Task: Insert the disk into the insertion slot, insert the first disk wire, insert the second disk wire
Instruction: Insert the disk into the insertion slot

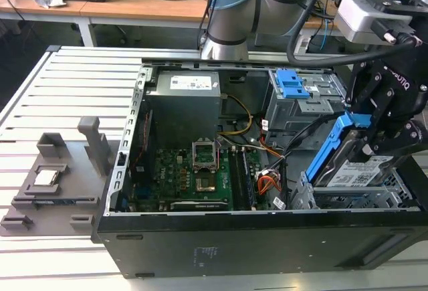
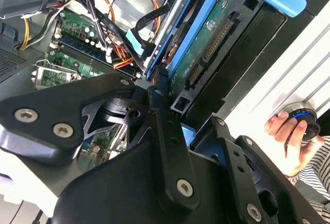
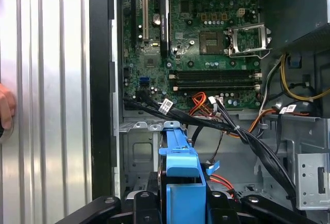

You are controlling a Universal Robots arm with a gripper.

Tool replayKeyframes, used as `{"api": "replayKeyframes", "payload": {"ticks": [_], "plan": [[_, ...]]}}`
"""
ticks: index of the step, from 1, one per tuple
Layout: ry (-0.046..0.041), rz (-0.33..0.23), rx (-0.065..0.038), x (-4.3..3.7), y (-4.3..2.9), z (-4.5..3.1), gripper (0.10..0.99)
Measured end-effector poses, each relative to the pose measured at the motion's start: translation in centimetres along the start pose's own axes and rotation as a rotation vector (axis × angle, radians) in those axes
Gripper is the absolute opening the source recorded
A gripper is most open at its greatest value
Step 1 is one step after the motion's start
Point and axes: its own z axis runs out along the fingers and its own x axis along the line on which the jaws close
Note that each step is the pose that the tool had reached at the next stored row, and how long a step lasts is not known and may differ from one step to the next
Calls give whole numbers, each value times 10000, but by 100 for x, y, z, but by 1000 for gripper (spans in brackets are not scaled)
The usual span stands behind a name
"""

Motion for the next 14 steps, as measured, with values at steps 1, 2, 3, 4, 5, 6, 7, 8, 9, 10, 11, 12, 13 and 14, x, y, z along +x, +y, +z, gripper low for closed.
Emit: {"api": "replayKeyframes", "payload": {"ticks": [1, 2, 3, 4, 5, 6, 7, 8, 9, 10, 11, 12, 13, 14], "plan": [[1, 0, -1, 0, 0, 0, 365], [1, 0, -1, 0, 0, 1, 365], [0, 0, 0, 0, 0, 2, 365], [0, 0, 0, 0, 0, 2, 365], [0, 0, 0, 0, 0, 2, 365], [0, 0, 0, 0, 0, 2, 365], [0, 0, 0, 0, 0, 3, 365], [2, 0, 0, 0, 0, 3, 365], [0, 0, 0, 0, 0, 3, 439], [-2, 0, 0, 0, 0, 4, 439], [-2, 0, 0, 0, 0, 5, 439], [-1, 0, 0, 0, 0, 5, 439], [1, 0, 0, 0, 0, 4, 439], [0, 0, -1, 0, 0, 4, 439]]}}
